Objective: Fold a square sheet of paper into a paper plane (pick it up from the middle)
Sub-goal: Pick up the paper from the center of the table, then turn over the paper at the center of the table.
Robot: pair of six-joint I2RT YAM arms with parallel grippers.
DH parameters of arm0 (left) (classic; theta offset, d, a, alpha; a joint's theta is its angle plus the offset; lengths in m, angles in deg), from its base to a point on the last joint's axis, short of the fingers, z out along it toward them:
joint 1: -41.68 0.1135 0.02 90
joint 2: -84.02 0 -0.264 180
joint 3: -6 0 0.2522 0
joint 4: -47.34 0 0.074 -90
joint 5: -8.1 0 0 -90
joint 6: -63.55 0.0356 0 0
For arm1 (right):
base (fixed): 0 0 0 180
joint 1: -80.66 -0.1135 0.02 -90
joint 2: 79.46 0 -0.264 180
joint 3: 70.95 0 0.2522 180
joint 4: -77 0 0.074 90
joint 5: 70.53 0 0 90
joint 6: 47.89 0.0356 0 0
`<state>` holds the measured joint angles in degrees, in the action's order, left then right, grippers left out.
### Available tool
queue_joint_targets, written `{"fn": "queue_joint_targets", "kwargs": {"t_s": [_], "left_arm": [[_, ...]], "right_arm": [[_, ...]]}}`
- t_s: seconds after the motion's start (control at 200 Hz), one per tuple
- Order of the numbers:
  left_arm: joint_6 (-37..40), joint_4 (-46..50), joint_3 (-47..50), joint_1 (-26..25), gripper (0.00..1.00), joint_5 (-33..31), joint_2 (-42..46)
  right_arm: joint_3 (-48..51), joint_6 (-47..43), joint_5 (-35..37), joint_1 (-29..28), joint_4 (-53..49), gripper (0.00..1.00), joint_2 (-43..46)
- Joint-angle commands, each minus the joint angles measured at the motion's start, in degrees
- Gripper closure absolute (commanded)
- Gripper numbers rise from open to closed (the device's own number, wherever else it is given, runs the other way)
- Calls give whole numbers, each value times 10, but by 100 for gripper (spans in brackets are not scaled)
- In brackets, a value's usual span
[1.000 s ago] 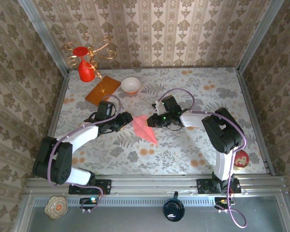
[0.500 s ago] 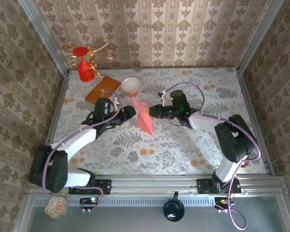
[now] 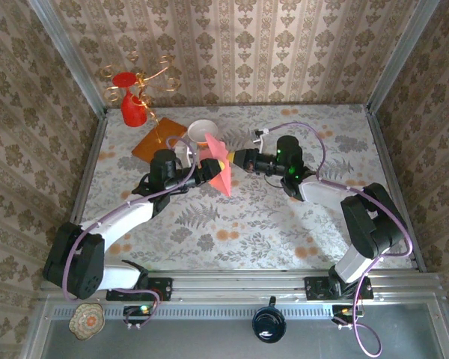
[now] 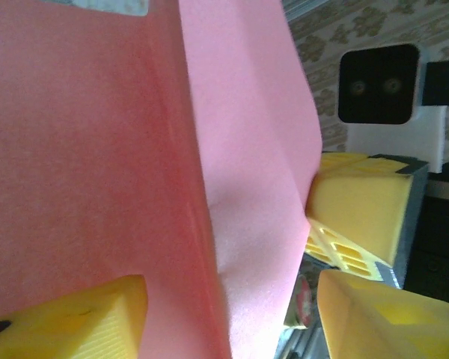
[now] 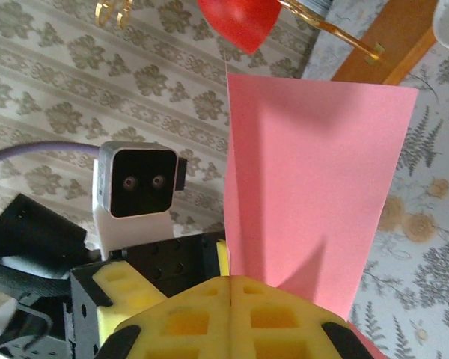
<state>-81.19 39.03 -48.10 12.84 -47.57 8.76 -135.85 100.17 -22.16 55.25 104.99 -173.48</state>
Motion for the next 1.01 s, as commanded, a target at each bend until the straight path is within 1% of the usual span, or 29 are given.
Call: {"fn": "queue_joint_targets", "kwargs": {"t_s": [0.0,0.04,0.05,0.07,0.385,0.62,0.71,0.825,0.915,1.0], "left_arm": [[-28,-70,8,-1,42,21,-8],[-34,-79,8,-1,43,21,-11],[-36,-81,8,-1,44,34,-12],[-38,-84,8,-1,45,39,-13],[-69,-157,16,-1,62,52,-25],[-68,-166,16,0,74,52,-28],[-67,-167,16,0,77,51,-28],[-64,-170,17,0,81,50,-27],[-60,-168,18,0,82,48,-28],[-56,-164,20,3,84,46,-28]], "right_arm": [[9,43,-22,4,62,96,2],[11,47,-23,5,66,96,1],[11,48,-23,6,67,96,1],[13,50,-23,6,68,96,1],[20,77,-28,14,97,96,0],[24,84,-30,17,103,95,-1],[27,85,-30,17,103,93,1],[32,83,-28,21,95,85,7],[37,76,-24,25,78,73,15],[42,59,-14,32,44,64,28]]}}
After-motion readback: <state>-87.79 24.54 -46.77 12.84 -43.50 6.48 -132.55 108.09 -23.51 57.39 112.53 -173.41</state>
